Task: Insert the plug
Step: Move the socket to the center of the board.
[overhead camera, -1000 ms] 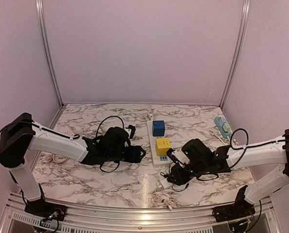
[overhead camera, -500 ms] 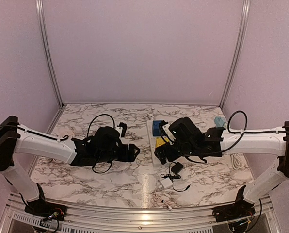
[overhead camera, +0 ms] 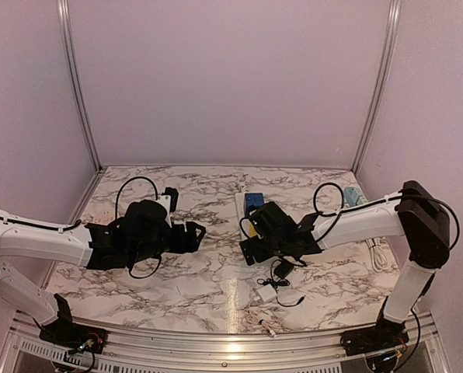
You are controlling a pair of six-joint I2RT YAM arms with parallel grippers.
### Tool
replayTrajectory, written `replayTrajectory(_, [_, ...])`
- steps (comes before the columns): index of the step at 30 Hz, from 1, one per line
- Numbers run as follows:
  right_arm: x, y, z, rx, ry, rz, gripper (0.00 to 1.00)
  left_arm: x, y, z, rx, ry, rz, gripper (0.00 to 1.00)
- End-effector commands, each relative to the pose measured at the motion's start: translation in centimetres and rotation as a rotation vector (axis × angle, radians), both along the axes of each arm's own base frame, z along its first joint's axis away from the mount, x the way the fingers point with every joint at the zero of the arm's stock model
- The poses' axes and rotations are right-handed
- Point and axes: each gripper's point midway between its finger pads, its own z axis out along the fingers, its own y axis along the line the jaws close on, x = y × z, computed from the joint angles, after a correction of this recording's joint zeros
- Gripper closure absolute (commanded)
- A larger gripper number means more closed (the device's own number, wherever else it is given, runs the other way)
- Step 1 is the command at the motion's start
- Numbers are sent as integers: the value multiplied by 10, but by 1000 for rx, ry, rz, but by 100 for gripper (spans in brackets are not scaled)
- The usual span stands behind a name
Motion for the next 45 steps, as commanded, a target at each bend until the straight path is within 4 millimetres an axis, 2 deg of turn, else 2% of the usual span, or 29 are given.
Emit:
replayTrajectory(1, [8,16,-2,102,0,-21,1,2,16,1,26,-13,49,17])
replayTrajectory(6, [8,21,-18,98,31,-23,2,3,15,2,26,-18,51,17])
replayTrajectory(11, [10,10,-31,72,32,-82,9,3,16,2,27,-18,53,17])
replayTrajectory(15, [7,6,-41,82,55,-92,19,3,18,1,28,-21,56,17])
replayTrajectory(18, [7,8,-44,107,81,-86,23,3,19,2,27,-24,58,17])
replayTrajectory(20, [8,10,-42,116,77,-79,28,3,20,2,29,-26,59,17])
replayTrajectory(23, [15,5,-36,109,62,-92,30,4,20,4,29,-29,60,17])
replayTrajectory(29, [37,-23,-33,90,58,-134,32,5,18,8,27,-35,54,17])
replayTrajectory(34, [58,-58,-34,59,55,-185,32,5,18,8,30,-36,53,17])
replayTrajectory(40, [79,-104,-23,74,56,-257,33,7,18,10,34,-40,52,17])
replayTrajectory(45, [80,-133,-12,90,68,-292,34,9,17,12,35,-44,48,17])
